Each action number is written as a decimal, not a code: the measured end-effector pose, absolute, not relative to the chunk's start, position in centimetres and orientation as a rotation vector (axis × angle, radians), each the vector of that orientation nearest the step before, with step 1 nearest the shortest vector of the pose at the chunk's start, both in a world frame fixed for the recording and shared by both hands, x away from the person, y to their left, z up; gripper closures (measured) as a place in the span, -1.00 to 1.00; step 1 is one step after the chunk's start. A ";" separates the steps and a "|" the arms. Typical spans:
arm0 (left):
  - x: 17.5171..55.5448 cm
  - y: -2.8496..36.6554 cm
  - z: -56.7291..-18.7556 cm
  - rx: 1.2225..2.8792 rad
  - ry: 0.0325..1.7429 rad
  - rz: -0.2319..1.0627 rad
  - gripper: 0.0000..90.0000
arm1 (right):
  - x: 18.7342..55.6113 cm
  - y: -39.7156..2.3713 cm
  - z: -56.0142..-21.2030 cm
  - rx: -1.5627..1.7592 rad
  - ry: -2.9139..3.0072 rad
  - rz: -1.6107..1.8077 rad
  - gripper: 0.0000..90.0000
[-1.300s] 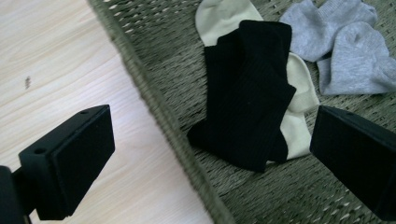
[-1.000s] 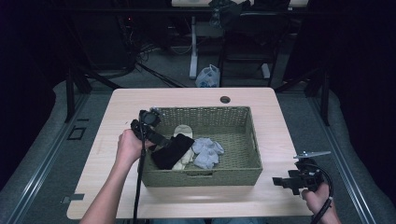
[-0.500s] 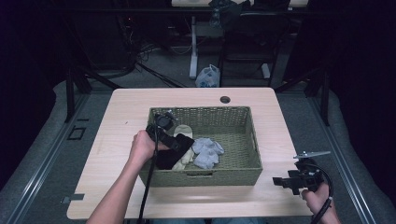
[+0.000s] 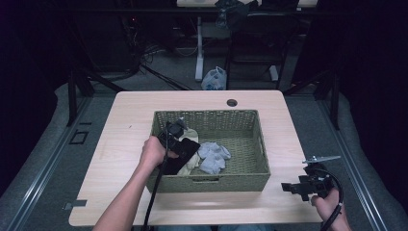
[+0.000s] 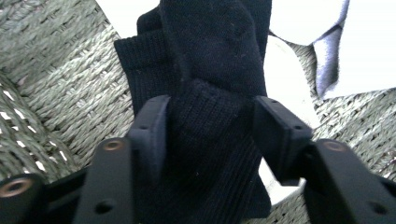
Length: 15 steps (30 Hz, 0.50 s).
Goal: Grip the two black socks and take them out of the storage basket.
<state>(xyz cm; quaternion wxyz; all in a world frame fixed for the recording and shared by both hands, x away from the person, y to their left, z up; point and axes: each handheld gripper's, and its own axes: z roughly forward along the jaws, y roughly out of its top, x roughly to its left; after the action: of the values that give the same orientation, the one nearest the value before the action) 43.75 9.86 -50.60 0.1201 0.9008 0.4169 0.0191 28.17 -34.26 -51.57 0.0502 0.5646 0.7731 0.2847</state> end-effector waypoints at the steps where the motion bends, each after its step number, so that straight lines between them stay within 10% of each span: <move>1: 43.8 9.9 -50.7 2.634 1.221 0.054 0.27 | 28.2 -34.2 -51.6 1.721 2.358 0.870 -0.68; 7: 43.6 9.7 -50.8 2.659 1.214 0.087 0.73 | 28.2 -34.1 -51.7 1.704 2.378 0.857 -0.68; 15: 43.1 9.7 -49.3 2.625 1.184 0.137 0.77 | 28.3 -34.1 -51.8 1.701 2.383 0.847 -0.67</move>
<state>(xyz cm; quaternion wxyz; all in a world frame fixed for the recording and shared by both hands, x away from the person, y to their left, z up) 43.07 9.74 -49.30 0.1290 0.9029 0.4073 0.0473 28.26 -34.07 -51.76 0.0469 0.5575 0.7809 0.2776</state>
